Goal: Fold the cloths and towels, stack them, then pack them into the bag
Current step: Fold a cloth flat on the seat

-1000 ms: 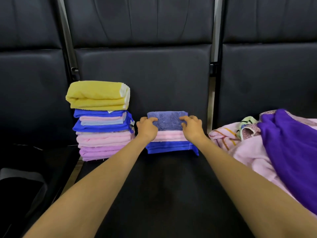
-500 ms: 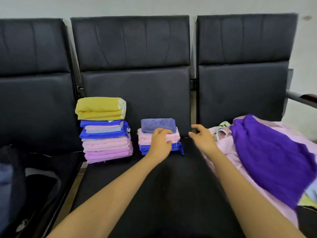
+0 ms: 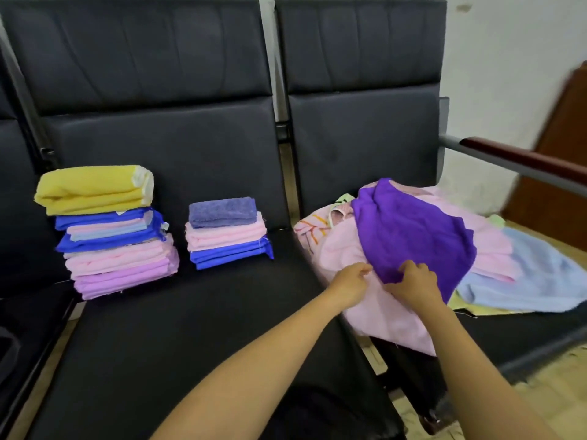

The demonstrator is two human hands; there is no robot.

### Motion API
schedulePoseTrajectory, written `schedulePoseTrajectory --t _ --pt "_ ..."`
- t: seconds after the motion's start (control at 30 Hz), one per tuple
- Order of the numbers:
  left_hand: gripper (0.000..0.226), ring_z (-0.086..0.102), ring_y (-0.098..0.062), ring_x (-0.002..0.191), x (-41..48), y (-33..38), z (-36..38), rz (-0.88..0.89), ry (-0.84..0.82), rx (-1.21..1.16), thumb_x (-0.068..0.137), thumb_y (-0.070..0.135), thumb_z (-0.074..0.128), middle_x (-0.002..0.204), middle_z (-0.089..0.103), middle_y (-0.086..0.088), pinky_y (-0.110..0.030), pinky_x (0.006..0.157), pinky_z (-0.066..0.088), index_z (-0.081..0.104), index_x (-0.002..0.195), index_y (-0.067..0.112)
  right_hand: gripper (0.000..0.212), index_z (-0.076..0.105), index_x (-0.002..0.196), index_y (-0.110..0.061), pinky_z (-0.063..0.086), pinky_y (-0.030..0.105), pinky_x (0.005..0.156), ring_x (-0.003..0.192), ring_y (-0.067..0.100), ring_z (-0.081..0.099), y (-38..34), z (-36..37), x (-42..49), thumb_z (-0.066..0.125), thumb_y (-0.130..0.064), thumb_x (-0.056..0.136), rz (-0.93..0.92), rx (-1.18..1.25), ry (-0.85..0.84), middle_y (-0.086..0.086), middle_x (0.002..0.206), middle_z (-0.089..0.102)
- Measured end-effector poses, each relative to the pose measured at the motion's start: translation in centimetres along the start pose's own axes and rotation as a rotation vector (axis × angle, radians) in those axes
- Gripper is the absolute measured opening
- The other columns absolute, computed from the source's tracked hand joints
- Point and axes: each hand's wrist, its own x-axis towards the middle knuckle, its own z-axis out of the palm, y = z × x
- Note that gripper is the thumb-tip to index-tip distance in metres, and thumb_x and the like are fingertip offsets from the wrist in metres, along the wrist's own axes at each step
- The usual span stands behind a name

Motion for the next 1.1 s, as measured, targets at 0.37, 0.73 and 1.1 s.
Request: schedulePoseTrajectory --t 0.37,0.73,1.1 --pt "0.073 0.030 -0.028 0.139 2.4 0.1 2.5 0.002 0.170 -0.182 0.092 0.022 0.060 0.153 0.023 -0.008 -0.037 0.111 0.030 0.015 0.150 0.018 0.016 0.048 0.110 -0.005 0.033 0.020 0.059 0.077 0.019 0.050 -2.4 -2.9 -0.9 0.036 -0.011 0.102 -0.282 0.654 0.397 0.005 0.091 0.053" --pt "0.020 0.059 -0.014 0.087 -7.2 -0.5 -10.3 0.349 0.325 -0.126 0.082 0.012 0.072 0.089 0.062 -0.001 -0.026 0.075 0.050 0.057 0.095 0.014 0.019 0.061 0.107 -0.013 0.051 0.017 0.077 0.092 0.002 0.060 -9.5 -5.3 -6.6 0.060 -0.024 0.092 -0.680 0.943 -0.068 0.001 0.104 0.063" --pt "0.012 0.066 -0.015 0.085 -22.3 -7.4 -20.8 0.003 0.408 0.026 0.081 0.024 0.075 0.092 0.072 0.001 -0.034 0.085 0.052 0.068 0.090 0.022 0.009 0.065 0.096 -0.017 0.035 0.002 0.077 0.091 0.004 0.053 -18.2 -0.1 -12.3 0.056 -0.014 0.094 -0.922 0.613 -0.091 -0.006 0.098 0.062"
